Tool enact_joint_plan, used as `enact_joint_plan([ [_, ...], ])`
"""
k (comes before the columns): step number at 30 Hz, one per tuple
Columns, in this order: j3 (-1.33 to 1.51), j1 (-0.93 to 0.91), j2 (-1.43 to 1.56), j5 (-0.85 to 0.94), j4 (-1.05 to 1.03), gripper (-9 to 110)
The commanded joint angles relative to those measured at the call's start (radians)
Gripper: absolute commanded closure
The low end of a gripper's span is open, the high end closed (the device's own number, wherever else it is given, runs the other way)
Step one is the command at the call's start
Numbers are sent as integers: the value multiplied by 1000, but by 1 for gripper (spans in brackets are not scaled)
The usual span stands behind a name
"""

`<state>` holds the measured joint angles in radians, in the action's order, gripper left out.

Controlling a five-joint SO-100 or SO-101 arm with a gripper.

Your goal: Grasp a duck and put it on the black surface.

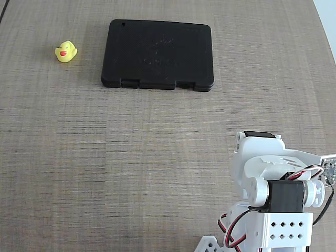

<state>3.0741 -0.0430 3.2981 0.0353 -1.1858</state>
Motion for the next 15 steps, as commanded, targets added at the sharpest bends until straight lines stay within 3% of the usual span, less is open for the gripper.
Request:
enact_joint_plan([
  [1,-8,6,23,6,6,101],
  [6,-189,61,-282,8,100,95],
  [15,-811,247,-1094,-5,196,73],
])
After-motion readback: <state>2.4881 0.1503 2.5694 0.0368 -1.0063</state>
